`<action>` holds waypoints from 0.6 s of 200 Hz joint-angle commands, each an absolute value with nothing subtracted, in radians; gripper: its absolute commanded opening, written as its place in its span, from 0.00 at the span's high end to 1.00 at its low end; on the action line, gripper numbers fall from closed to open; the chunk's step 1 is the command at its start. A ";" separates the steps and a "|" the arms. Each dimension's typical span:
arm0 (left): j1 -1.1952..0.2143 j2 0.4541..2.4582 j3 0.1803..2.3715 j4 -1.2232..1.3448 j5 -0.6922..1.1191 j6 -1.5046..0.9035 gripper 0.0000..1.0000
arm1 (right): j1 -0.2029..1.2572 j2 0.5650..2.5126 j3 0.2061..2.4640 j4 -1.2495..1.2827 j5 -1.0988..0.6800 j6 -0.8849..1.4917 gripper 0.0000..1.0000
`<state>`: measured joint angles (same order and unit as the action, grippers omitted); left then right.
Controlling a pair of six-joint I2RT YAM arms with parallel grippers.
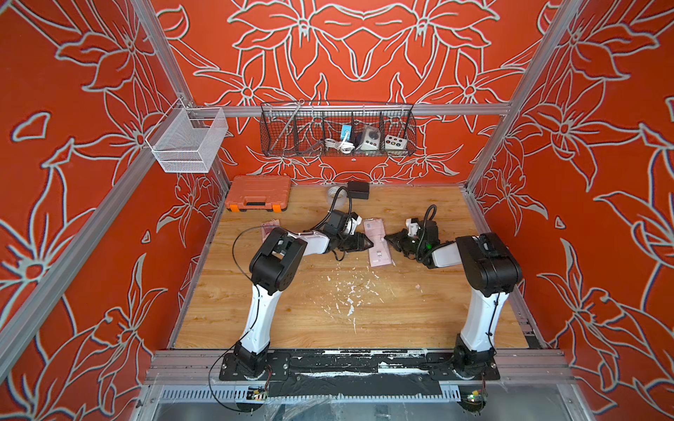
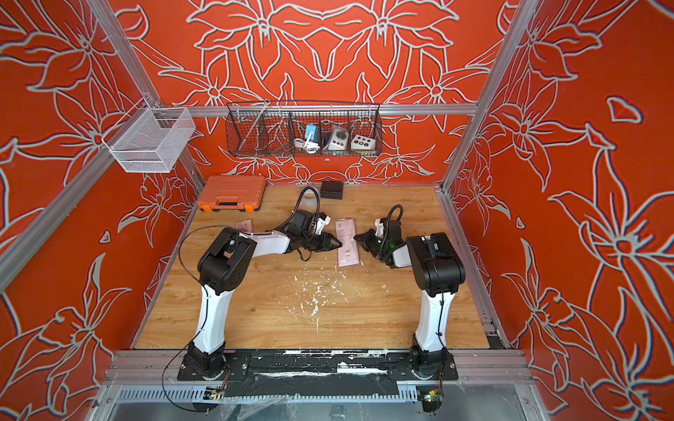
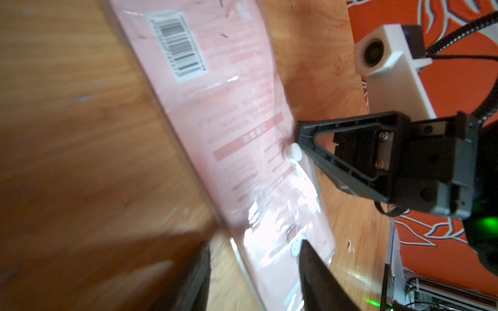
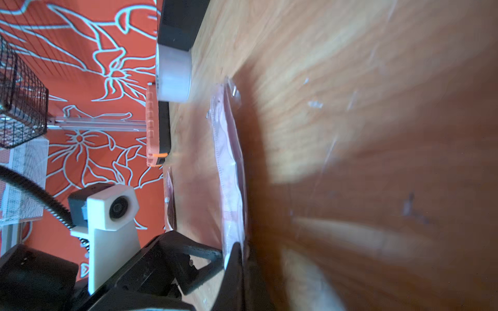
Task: Open the ruler set and take out the ruler
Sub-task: Pick up the ruler set bag from the center of the board.
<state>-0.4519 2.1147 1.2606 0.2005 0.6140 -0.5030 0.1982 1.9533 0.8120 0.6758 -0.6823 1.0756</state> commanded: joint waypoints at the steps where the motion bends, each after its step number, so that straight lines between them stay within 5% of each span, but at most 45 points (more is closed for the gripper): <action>1: -0.387 1.960 1.129 0.359 0.560 -0.594 0.22 | 0.209 1.873 0.813 0.668 -0.716 1.086 1.00; 19: -0.327 1.845 0.973 0.515 0.544 -0.681 0.01 | 0.224 1.847 0.810 0.705 -0.772 1.112 1.00; 67: -0.169 1.788 0.622 1.298 0.730 -1.142 0.01 | 0.330 1.759 0.773 0.860 -0.856 1.226 1.00; 120: -0.176 1.551 0.408 1.390 0.735 -1.031 0.14 | 0.394 1.685 0.811 0.927 -0.899 1.352 1.00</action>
